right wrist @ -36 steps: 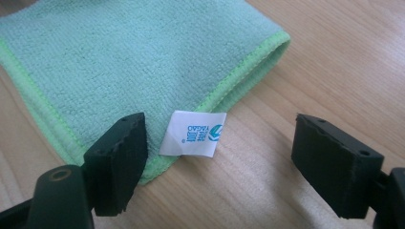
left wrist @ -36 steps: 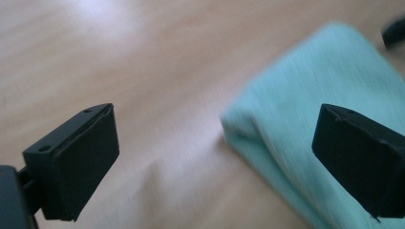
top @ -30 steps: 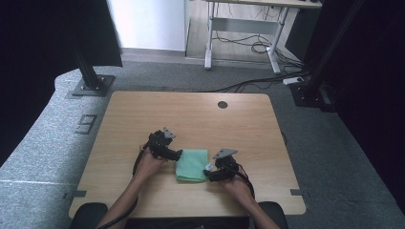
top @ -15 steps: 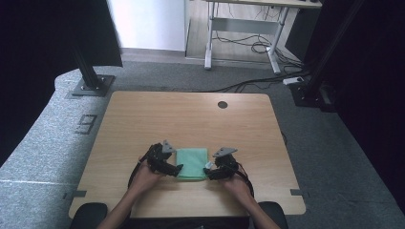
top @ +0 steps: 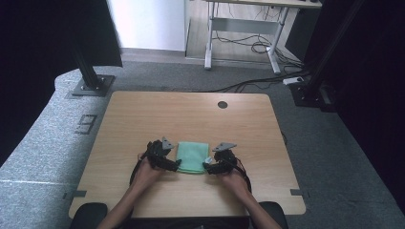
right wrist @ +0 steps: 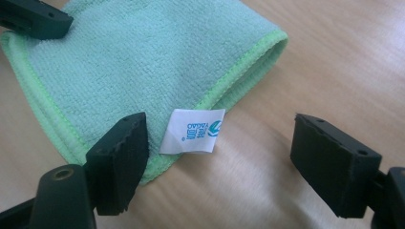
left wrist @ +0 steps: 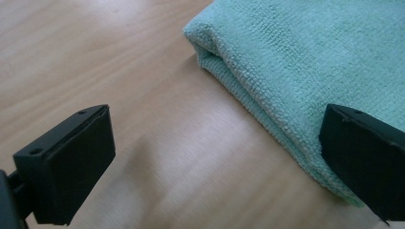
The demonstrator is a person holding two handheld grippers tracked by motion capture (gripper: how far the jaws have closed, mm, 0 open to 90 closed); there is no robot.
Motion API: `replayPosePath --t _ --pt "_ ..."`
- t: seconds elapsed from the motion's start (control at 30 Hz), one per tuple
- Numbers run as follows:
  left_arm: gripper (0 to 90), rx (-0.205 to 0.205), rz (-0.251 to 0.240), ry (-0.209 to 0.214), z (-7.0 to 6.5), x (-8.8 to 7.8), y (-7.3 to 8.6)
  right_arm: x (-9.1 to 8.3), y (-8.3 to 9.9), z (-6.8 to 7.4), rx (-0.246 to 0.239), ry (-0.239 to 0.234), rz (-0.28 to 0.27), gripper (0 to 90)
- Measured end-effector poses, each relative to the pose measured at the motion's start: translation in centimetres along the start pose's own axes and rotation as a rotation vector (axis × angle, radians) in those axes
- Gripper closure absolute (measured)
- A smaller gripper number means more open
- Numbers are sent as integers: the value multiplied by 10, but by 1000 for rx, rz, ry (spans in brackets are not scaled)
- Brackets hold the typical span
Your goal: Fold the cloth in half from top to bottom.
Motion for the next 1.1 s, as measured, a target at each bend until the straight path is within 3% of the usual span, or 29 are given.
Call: replayPosePath --t 0.3,0.57,0.83,0.97,1.1 --pt "0 -13 -2 -43 21 13 -14 16 -16 -18 15 38 -6 199" --pt "0 -68 -25 -31 35 24 -20 28 -28 -33 36 59 -13 183" --pt "0 -128 -34 3 39 29 -21 34 -33 -41 50 68 -13 171" --pt "0 -116 -34 3 39 29 -22 34 -33 -42 72 52 -16 172" --pt "0 -123 -31 26 40 25 -23 32 -35 -41 61 41 -17 178"
Point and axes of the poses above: each handheld gripper's, and its own axes: x roughly forward along the jaws, y roughly out of its underside, z roughly to its left, the point moved 9 cm from there along x, roughly forward along the jaws, and after that the axes turned 1 degree about -x, right-handed, at the moved point
